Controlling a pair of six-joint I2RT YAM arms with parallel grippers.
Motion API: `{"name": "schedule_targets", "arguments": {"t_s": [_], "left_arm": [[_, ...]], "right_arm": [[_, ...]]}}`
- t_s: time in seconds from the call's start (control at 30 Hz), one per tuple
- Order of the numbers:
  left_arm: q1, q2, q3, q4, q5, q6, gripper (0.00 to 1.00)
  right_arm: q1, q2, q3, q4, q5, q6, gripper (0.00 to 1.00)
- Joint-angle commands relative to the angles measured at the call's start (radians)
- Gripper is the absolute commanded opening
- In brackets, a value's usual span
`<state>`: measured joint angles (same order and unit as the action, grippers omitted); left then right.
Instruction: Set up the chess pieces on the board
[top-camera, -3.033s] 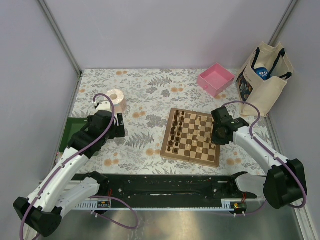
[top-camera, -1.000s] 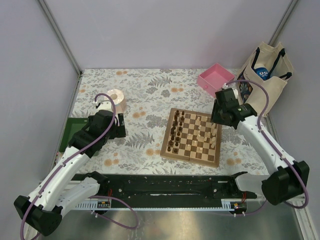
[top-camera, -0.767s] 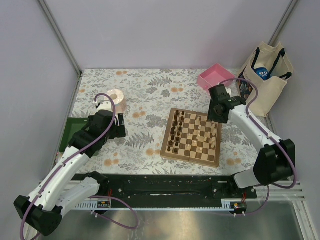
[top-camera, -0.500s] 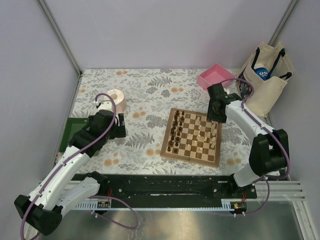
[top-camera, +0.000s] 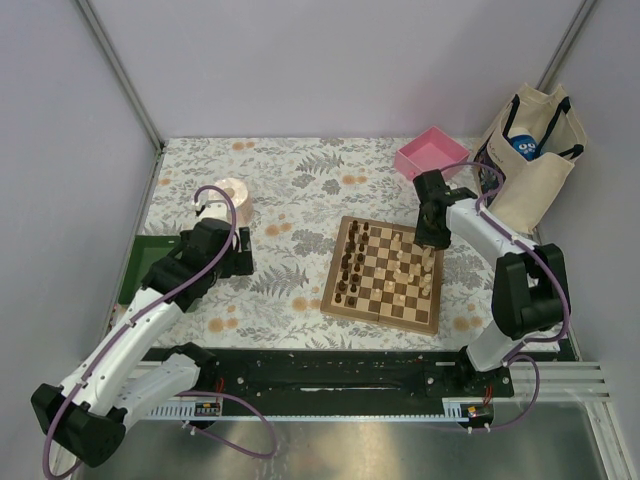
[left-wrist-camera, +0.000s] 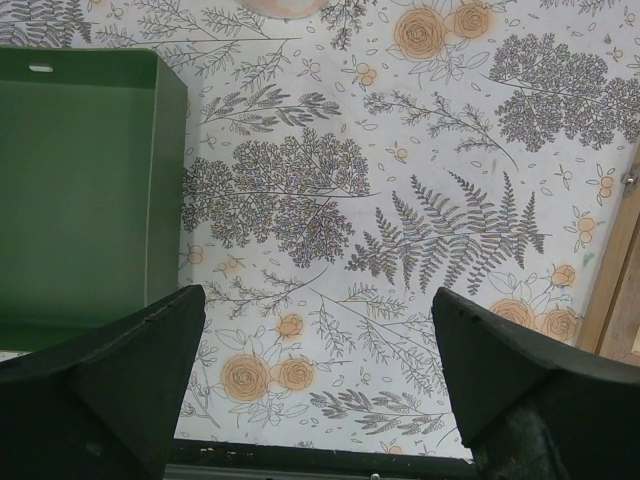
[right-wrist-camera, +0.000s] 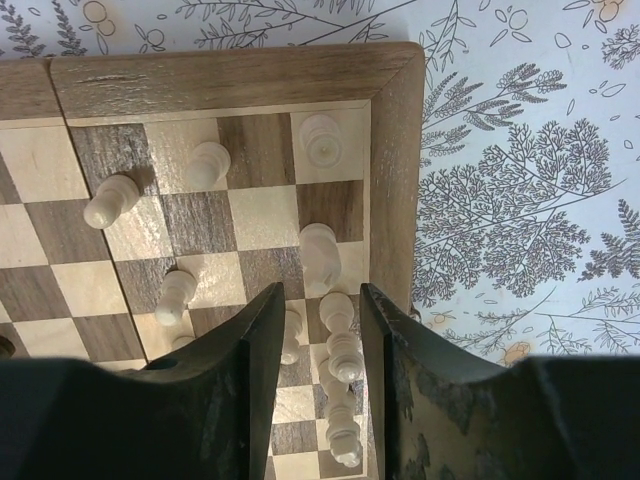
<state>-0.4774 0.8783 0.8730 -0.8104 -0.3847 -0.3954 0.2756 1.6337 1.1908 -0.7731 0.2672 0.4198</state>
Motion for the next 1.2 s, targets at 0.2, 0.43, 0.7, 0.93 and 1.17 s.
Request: {"name": "schedule_targets", "arguments": {"t_s": [0.2,0.43,0.7,0.93,1.17], "left_arm": [[0.013,0.007,0.015,0.036,0.02,0.012,0.99],[0.013,0.005,0.014,0.036,0.02,0.012,0.99],[0.014,0.007,0.015,0.036,0.021,0.013,0.99],[0.014,0.005,0.014,0.036,0.021,0.013,0.99],[0.016,0.008,0.015,0.036,0.023,0.013,0.99]], "right_arm": [[-0.016,0.028,-0.023,0.051,-0.023,0.017,0.4],[-0.019,0.048,-0.027,0.064,-0.033,0.02,0.32],[-0.026,0.038,-0.005,0.066,-0.025,0.013,0.09],[-0.041,0.04,0.029,0.06,-0.016,0.002,0.09],[-0.061,0.031,0.027,0.069,-0.037,-0.001,0.09]]}}
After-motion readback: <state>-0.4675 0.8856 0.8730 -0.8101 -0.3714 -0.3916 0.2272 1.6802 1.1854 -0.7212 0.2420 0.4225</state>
